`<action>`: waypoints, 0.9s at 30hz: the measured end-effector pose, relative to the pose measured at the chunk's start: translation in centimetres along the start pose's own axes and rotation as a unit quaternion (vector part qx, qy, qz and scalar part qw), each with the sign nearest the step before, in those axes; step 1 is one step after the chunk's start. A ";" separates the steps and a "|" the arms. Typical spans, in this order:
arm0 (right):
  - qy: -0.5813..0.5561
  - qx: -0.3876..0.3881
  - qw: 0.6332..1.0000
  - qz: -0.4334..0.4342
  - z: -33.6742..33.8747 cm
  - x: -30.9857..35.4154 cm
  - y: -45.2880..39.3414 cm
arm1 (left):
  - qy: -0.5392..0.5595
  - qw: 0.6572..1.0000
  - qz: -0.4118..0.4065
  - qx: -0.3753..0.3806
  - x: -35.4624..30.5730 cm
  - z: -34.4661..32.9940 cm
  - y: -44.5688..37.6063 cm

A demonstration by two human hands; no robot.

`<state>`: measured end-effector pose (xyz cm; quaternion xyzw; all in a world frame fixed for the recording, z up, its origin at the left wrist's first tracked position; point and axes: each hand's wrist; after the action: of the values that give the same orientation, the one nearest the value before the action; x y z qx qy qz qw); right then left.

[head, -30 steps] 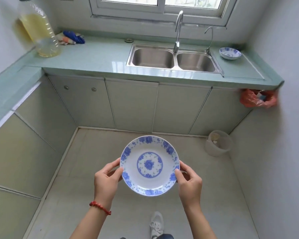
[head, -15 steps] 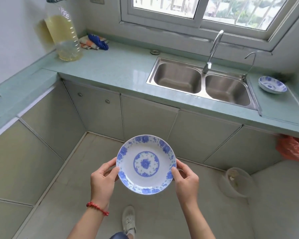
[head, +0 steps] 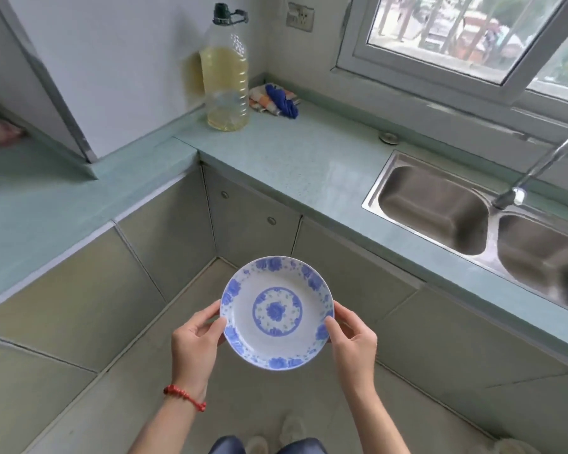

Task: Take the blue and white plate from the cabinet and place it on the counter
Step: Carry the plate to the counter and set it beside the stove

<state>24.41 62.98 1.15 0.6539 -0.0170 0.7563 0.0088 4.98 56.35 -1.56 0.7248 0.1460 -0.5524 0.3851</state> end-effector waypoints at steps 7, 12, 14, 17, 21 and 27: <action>0.001 0.156 0.988 0.019 -7.5 1.0 -5.0 | 0.047 0.989 -0.004 -0.138 -0.8 3.5 -2.5; -0.002 0.288 0.957 0.024 -13.0 1.9 -7.8 | 0.089 0.962 -0.015 -0.259 -2.0 5.4 -3.2; -0.001 0.335 0.942 0.026 -15.1 2.1 -8.8 | 0.115 0.946 -0.022 -0.303 -2.3 5.8 -3.1; -0.002 0.398 0.917 0.033 -17.9 2.4 -9.8 | 0.138 0.923 -0.023 -0.359 -2.8 6.0 -3.0; 0.001 0.453 0.891 0.037 -20.6 2.5 -10.0 | 0.157 0.897 -0.029 -0.412 -3.3 6.5 -2.5; 0.010 0.510 0.859 0.041 -24.6 2.2 -9.8 | 0.162 0.872 -0.025 -0.461 -3.5 8.3 -2.9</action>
<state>0.07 73.63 -0.12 0.5582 0.3443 0.6651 -0.3571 -3.83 53.06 -0.31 0.5402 0.4625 -0.3069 0.6325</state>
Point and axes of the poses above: each hand's wrist, its own y-axis away from the middle knuckle, its own z-axis out of the back of the hand, x = y × z, and after that the axes turned 9 degrees about z, right-handed
